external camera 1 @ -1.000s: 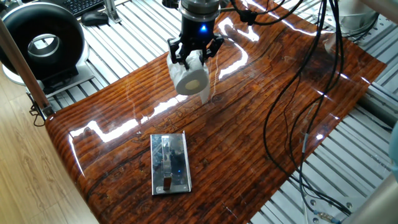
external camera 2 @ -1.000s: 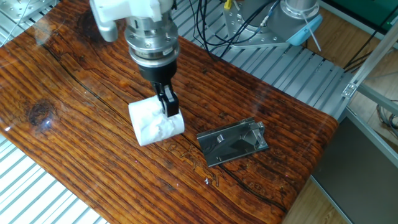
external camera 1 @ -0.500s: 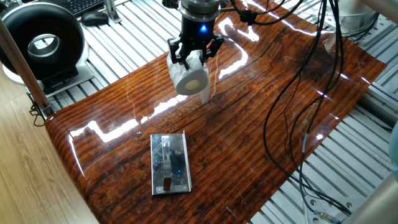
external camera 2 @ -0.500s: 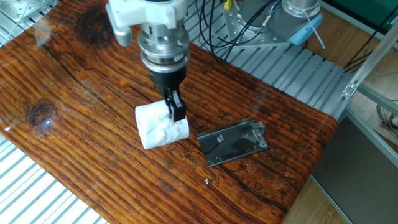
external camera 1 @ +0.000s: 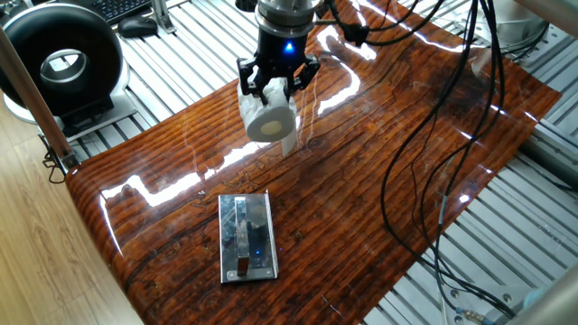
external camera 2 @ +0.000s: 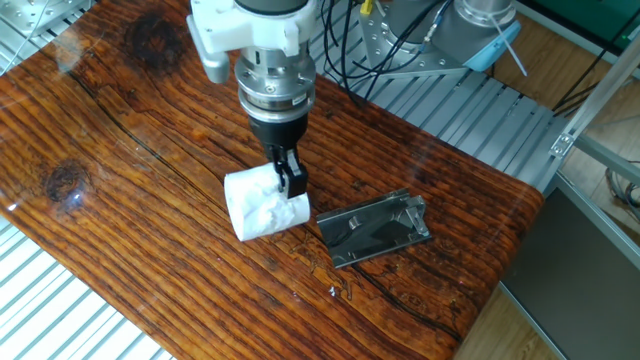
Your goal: Put the toilet paper on its holder
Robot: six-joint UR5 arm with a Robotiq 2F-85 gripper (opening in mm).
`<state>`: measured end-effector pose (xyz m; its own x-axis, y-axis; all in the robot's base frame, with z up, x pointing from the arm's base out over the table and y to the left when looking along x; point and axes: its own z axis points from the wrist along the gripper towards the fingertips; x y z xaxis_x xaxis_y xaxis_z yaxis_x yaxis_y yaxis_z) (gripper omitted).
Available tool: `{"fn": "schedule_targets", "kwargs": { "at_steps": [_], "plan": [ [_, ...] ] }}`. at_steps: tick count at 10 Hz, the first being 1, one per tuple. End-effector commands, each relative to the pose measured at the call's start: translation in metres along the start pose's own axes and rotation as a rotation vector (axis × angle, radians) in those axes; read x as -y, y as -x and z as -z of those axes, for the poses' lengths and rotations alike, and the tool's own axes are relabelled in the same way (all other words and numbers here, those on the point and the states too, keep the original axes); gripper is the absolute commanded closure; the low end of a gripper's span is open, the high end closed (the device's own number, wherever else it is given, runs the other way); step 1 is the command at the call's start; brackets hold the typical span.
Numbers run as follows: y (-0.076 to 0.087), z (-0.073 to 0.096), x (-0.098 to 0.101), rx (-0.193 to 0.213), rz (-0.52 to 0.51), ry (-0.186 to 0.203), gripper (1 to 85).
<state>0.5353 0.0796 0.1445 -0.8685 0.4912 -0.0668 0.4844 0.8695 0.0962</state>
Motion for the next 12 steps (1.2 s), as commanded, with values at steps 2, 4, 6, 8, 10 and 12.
{"fn": "schedule_targets", "kwargs": {
  "at_steps": [2,4,6,8,10,12],
  "plan": [
    [0.002,-0.01,-0.001,-0.009,0.031,0.006,84.7],
    [0.001,-0.009,0.014,-0.014,0.064,-0.051,84.7],
    [-0.011,-0.008,0.02,-0.061,0.125,-0.071,84.7],
    [-0.017,-0.008,0.024,-0.09,0.189,-0.082,84.7],
    [-0.021,-0.008,0.019,-0.106,0.254,-0.057,84.7],
    [-0.02,-0.008,0.016,-0.1,0.269,-0.044,84.7]
  ]
}}
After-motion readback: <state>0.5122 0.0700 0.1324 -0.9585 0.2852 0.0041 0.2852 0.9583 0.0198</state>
